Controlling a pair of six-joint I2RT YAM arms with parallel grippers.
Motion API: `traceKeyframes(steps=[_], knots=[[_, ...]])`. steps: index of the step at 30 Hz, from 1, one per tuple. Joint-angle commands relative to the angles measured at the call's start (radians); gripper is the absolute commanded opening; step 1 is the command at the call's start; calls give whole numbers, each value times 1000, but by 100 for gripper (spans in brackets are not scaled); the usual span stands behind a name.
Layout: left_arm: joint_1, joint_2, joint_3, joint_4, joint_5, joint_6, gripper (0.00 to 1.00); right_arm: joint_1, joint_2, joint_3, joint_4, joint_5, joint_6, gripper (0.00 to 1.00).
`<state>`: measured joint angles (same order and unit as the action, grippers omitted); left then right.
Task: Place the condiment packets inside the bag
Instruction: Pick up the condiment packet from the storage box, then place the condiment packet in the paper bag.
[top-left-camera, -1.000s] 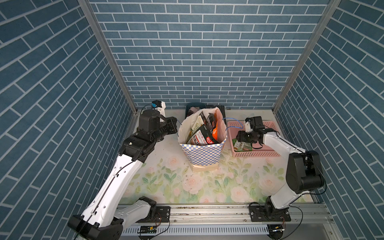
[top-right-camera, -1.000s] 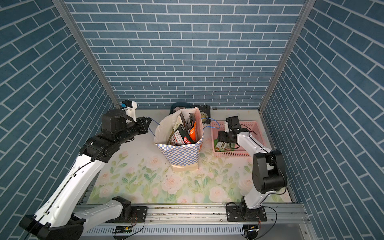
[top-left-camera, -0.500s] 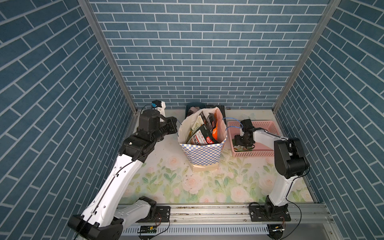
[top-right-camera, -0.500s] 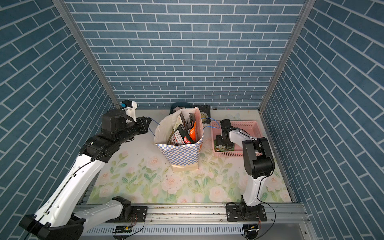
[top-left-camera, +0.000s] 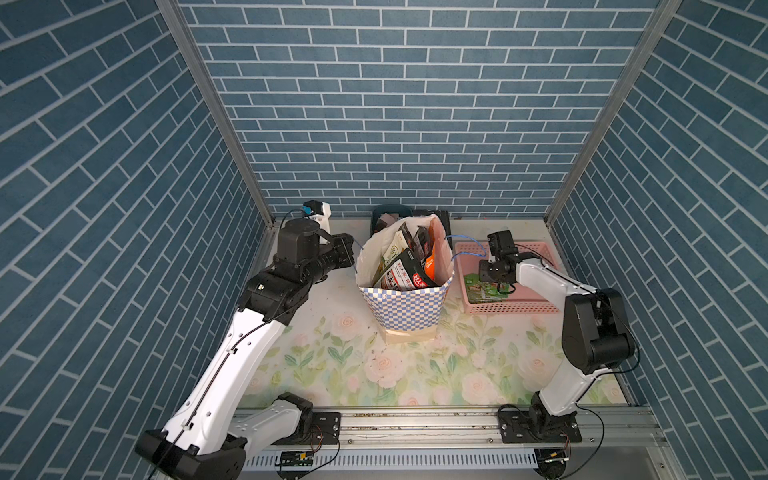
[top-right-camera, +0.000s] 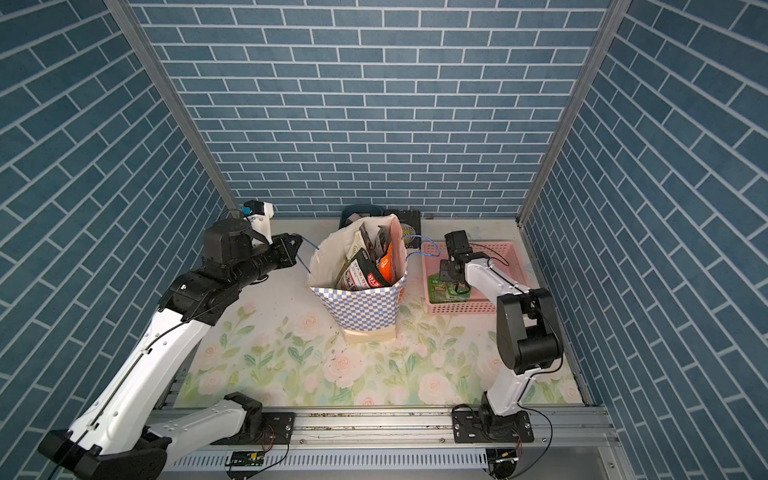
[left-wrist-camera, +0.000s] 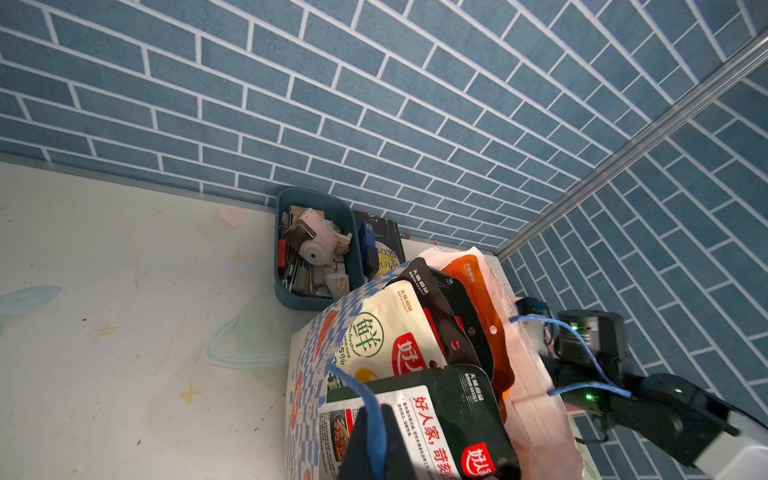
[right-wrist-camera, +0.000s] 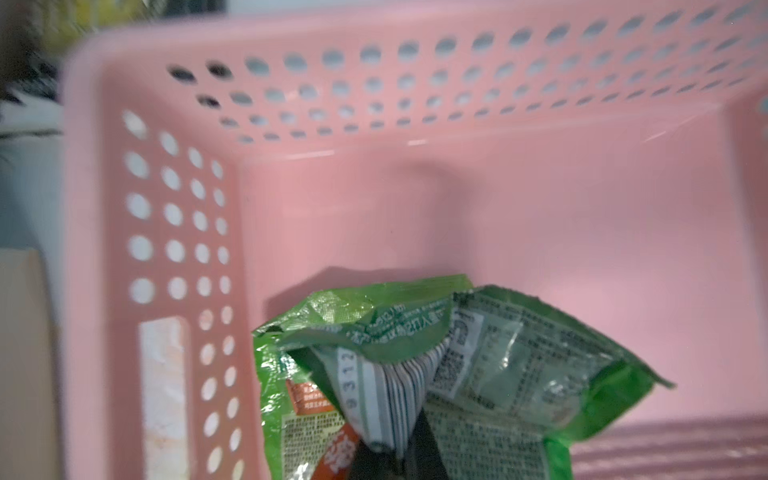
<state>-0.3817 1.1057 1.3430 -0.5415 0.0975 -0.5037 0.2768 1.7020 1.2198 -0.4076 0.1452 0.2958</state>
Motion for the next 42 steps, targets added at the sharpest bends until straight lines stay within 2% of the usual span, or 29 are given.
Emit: traceKeyframes(steps=[1,3,8,11,14,16,18,23,27,29,36,37,38,42], knots=[[6,-31,5,57,-5,8,0,-4,-121,50,-28,26,-48,0],[7,-29,5,57,-6,9,0,-4,-188,57,-17,-10,-63,0],[6,-32,5,60,-2,9,0,-1,-361,67,64,-209,-89,0],[7,-32,0,64,-1,10,0,20,-449,73,158,-432,-105,0],[7,-30,-4,67,5,7,0,83,-495,91,294,-722,-71,0],[7,-26,-5,71,16,5,0,140,-494,100,423,-867,19,0],[7,-24,-5,77,22,1,0,211,-477,93,602,-955,147,0],[7,-16,-5,87,35,-10,0,383,-357,71,965,-980,388,0],[7,-10,-3,89,44,-12,0,417,-249,-12,1283,-935,611,0],[6,-6,0,89,46,-12,0,418,-205,-52,1379,-903,690,0],[6,0,9,88,52,-13,0,416,-49,-69,1426,-840,812,0],[7,1,11,86,50,-13,0,415,-35,-66,1410,-839,819,2],[6,0,11,85,48,-12,0,413,-26,-63,1365,-830,806,10],[6,0,17,77,47,-8,0,404,-51,-62,1155,-762,687,27]])
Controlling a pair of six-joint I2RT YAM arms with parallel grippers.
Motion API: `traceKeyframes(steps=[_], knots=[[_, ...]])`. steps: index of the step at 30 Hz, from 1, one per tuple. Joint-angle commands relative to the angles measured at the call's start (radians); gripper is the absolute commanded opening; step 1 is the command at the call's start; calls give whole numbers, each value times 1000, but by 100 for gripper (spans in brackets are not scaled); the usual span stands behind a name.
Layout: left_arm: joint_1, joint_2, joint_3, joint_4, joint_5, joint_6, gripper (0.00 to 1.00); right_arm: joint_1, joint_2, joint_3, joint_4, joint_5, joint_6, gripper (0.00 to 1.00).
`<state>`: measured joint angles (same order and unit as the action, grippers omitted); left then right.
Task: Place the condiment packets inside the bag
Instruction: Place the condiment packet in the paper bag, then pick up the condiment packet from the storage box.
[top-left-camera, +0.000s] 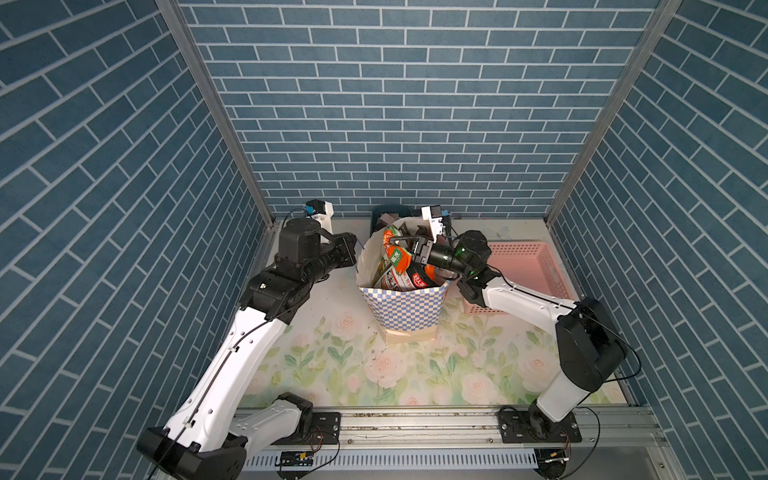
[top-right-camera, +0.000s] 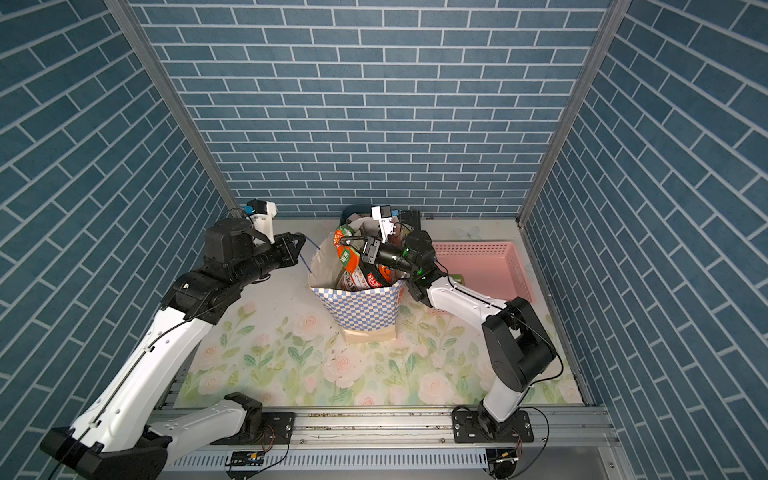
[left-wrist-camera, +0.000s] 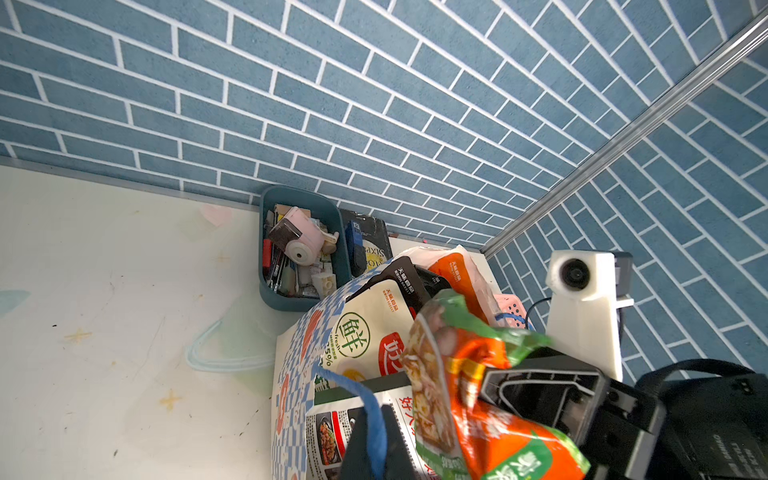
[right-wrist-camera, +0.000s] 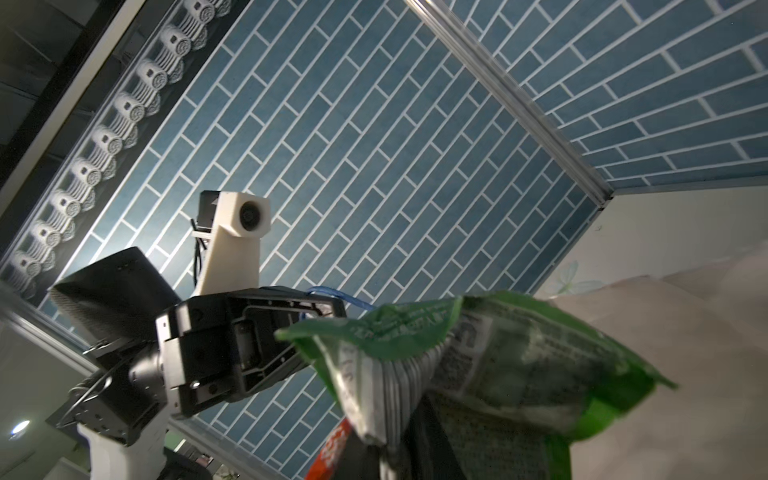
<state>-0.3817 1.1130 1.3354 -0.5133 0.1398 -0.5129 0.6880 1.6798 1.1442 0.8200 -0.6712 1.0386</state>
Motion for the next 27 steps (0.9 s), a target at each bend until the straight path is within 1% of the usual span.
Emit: traceKeyframes(steps=[1,4,6,8,10,14,17,21,22,24,27], knots=[[6,-7,25,47,3,4,0,-11,-38,15,-116,70,-87,31],[6,-7,26,48,0,4,0,-16,-68,36,-217,107,-165,49],[7,-5,25,51,3,5,0,-20,-85,61,-293,128,-216,51],[6,-2,23,53,6,3,0,-26,-106,83,-365,151,-266,57],[6,1,21,56,10,2,0,-34,-131,96,-419,167,-309,60],[7,1,21,58,11,1,0,-73,-219,89,-512,210,-387,68],[6,2,23,58,12,2,0,-150,-302,73,-635,253,-436,70],[6,4,25,67,27,0,0,-320,-379,54,-918,364,-512,75],[7,6,25,72,33,-2,0,-363,-386,46,-979,383,-534,75],[6,6,25,83,48,-9,0,-433,-390,18,-1078,422,-583,80],[6,9,27,101,66,-16,0,-515,-358,-40,-1158,442,-635,87]])
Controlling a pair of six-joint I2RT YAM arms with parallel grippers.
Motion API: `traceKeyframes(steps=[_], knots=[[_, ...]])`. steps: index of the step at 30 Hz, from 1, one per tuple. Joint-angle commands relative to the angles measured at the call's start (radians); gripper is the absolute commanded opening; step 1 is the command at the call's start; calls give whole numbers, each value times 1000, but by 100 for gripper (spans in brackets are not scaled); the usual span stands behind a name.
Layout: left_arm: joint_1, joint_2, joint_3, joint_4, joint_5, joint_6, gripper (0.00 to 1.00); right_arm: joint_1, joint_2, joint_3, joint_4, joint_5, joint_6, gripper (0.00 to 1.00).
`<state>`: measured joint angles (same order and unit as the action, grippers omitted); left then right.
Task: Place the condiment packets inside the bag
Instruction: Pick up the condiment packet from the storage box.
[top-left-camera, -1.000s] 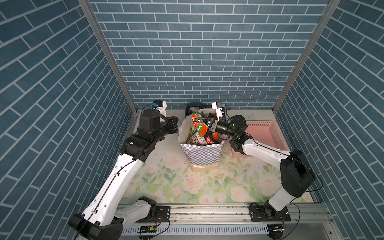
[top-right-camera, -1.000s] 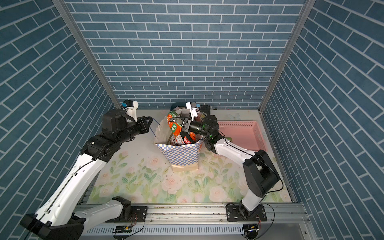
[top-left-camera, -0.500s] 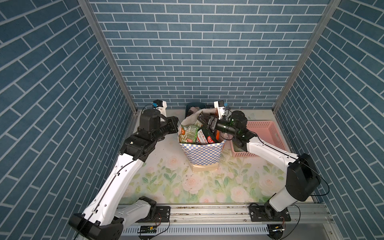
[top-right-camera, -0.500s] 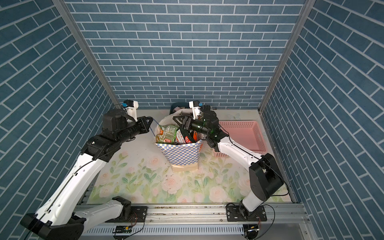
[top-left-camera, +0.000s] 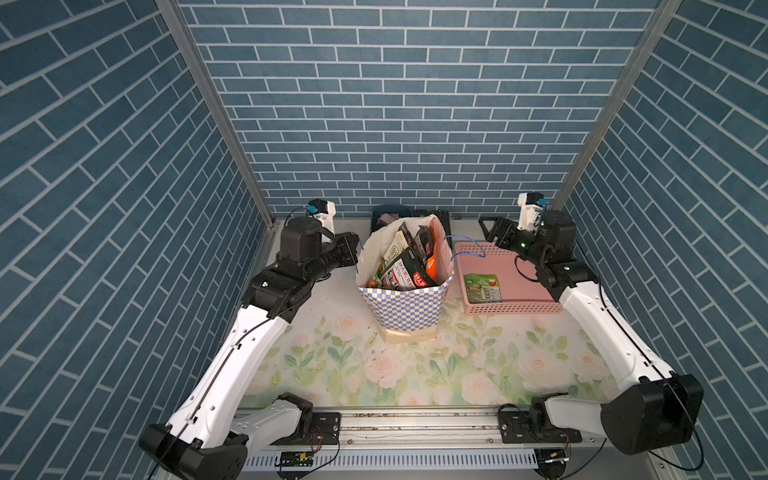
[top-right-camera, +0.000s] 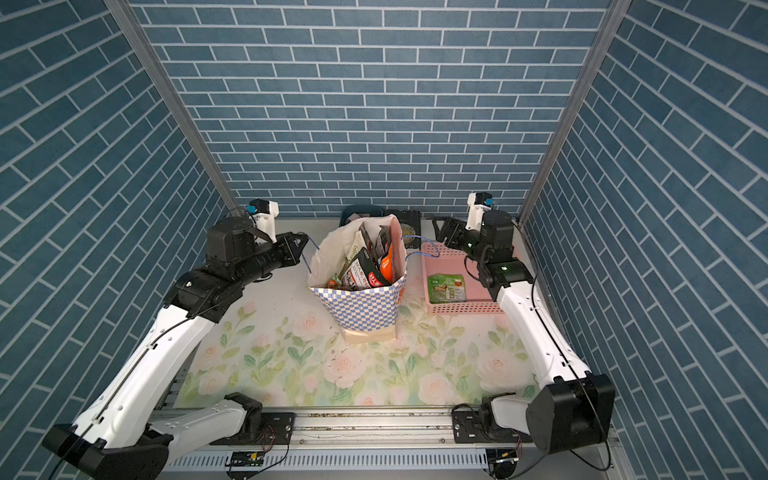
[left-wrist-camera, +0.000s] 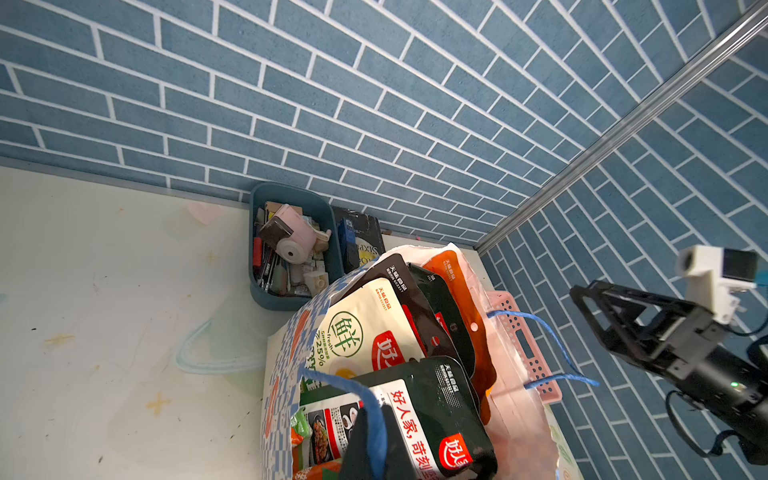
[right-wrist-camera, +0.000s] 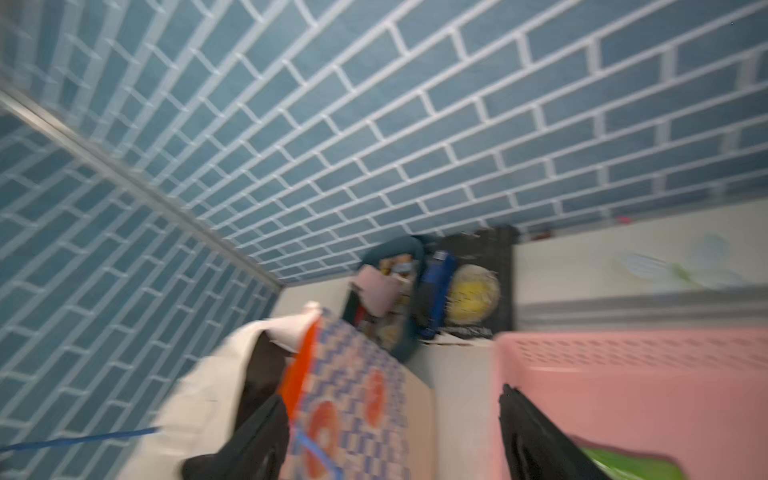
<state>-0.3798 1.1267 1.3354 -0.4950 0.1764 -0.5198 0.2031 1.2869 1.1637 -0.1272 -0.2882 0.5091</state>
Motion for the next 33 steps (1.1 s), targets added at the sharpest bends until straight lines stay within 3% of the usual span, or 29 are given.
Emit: traceKeyframes(steps=[1,9,17,23,26,29,33], knots=[[4,-3,27,86,32,-12,0,-58,59,-79,-223,47,-119,88],[5,1,31,71,31,-10,0,-107,320,-102,-277,133,-229,91],[4,-4,26,62,31,-9,0,-114,482,-65,-229,112,-252,91],[5,-7,27,56,25,-5,0,-116,551,-77,-193,68,-247,83],[4,-7,29,52,24,-4,0,-117,548,-100,-159,28,-231,68],[5,-8,28,49,20,-3,0,-121,529,-122,-122,-5,-223,46],[4,-8,27,46,16,-3,0,-133,479,-133,-105,19,-222,0]])
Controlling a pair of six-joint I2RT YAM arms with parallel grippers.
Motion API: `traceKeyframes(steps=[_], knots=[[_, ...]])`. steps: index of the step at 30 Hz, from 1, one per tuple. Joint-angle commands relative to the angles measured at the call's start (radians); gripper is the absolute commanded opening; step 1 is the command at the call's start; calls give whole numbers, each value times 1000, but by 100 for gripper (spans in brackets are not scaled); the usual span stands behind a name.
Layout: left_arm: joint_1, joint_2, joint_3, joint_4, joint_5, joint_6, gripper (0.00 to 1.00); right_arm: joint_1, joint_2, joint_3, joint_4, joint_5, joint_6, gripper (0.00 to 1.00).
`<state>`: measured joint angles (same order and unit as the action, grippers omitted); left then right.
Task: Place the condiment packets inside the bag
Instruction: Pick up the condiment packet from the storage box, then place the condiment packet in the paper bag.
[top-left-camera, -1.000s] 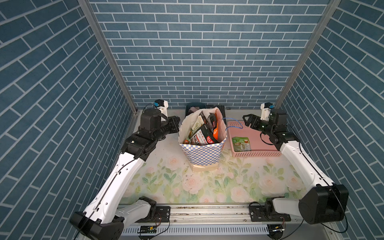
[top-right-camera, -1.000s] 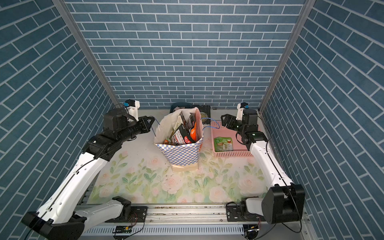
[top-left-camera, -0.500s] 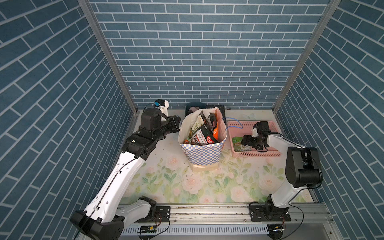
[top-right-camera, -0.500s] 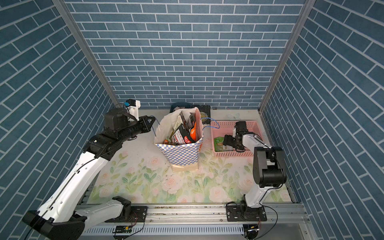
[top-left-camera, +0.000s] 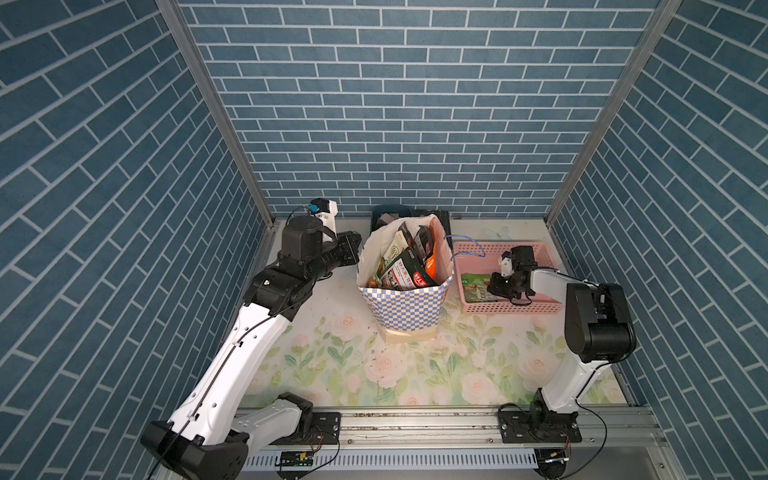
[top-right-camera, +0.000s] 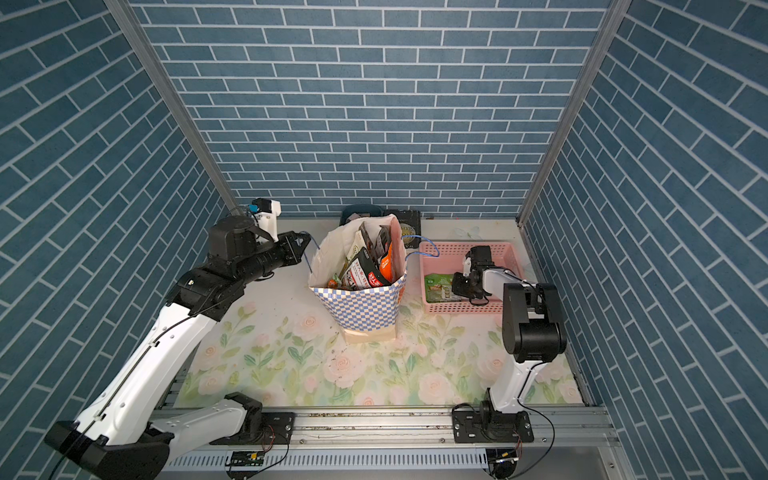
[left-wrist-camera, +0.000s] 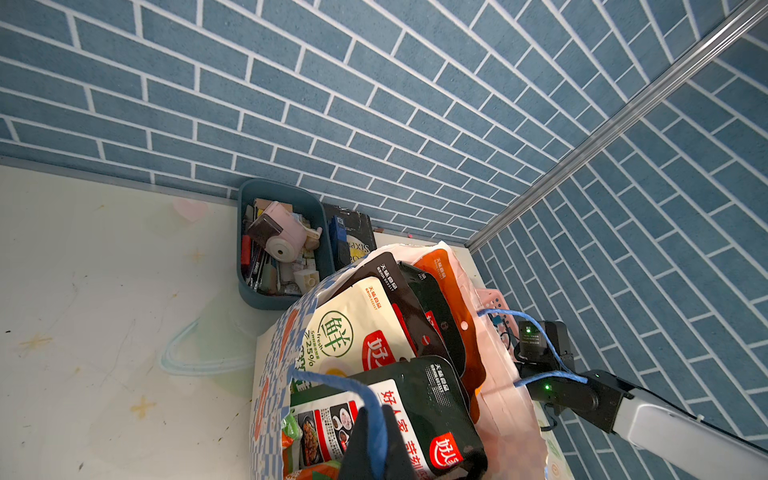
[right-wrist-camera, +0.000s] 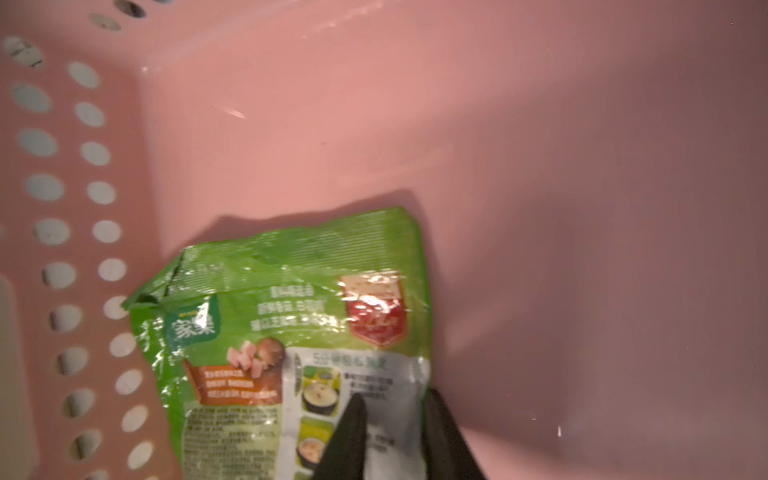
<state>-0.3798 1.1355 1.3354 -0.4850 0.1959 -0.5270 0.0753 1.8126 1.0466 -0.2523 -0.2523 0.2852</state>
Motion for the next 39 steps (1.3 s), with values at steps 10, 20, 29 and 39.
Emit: traceKeyframes(steps=[10,20,29,39], knots=[[4,-16,20,44,-7,1,0,-7,-341,-51,109,-30,-54,0],[4,-20,9,55,-3,-2,0,-8,-508,29,38,32,-49,0],[4,-19,-1,55,-1,-4,0,5,-595,180,-15,-49,-47,0],[4,-15,-5,75,3,-5,0,238,-576,521,-67,-114,46,0]])
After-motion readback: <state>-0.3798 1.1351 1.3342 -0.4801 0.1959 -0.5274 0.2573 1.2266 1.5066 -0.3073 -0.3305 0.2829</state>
